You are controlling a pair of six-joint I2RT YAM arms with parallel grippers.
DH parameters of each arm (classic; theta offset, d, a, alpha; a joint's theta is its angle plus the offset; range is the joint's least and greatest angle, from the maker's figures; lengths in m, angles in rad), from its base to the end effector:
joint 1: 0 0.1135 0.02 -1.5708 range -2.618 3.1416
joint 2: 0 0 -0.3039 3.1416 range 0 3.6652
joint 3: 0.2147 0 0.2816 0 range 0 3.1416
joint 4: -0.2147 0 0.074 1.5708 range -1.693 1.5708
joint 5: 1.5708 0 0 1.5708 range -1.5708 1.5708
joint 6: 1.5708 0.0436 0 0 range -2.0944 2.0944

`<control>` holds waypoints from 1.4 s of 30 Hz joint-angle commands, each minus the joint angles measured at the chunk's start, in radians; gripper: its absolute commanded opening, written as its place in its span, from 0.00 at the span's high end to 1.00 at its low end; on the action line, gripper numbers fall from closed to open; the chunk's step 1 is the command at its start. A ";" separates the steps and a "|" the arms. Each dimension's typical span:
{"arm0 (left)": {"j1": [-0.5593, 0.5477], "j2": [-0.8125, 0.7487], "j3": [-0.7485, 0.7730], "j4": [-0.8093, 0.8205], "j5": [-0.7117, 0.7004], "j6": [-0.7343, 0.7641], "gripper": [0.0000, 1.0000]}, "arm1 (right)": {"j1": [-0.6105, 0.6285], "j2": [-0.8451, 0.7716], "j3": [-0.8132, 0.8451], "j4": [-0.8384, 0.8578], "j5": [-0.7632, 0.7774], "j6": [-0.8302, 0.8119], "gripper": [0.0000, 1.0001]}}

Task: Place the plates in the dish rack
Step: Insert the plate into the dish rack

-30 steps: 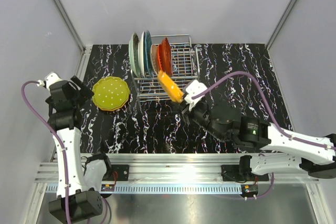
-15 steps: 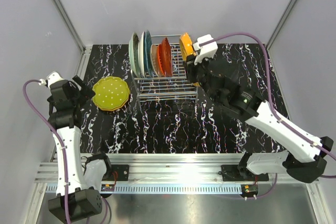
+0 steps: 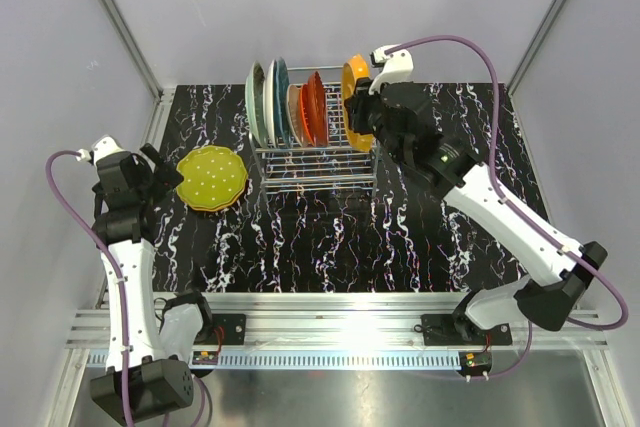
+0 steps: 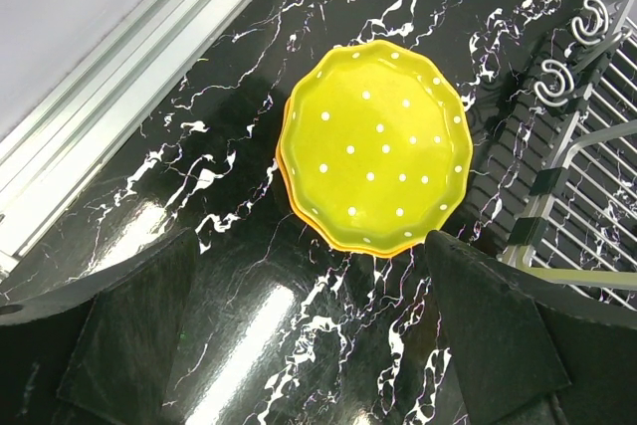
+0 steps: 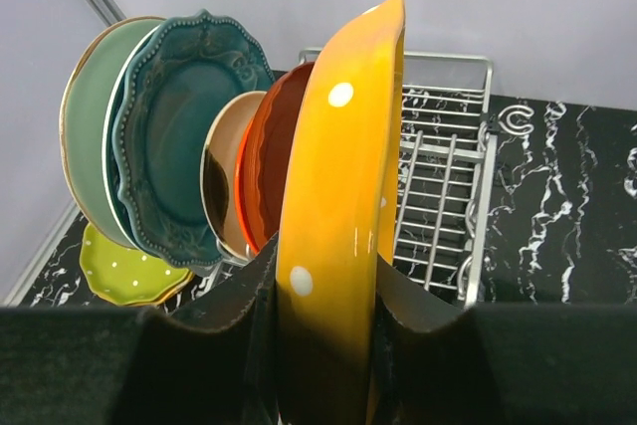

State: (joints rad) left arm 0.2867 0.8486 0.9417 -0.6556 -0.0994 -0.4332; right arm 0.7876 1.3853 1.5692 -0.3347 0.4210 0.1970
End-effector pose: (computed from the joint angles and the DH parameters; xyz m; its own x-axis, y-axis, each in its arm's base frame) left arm 0.1779 0.0570 0.3642 -0.3124 -0.5276 -0.7900 -0.5432 0.7814 -0.3071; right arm 0.2497 0.2255 0.5044 -0.1747 0.0777 -0.9815 -0.3340 0.9331 0.1333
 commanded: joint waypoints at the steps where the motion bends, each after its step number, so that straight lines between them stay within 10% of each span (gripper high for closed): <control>1: -0.006 0.001 0.002 0.050 0.024 0.021 0.01 | -0.017 0.006 0.106 0.203 -0.024 0.064 1.00; 42: -0.014 0.006 0.002 0.056 0.050 0.019 0.01 | 0.001 0.234 0.193 0.195 0.123 0.064 1.00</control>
State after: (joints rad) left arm 0.2760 0.8532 0.9417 -0.6548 -0.0727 -0.4259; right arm 0.7712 1.6279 1.7111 -0.2962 0.4549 0.2916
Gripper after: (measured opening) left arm 0.988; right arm 0.345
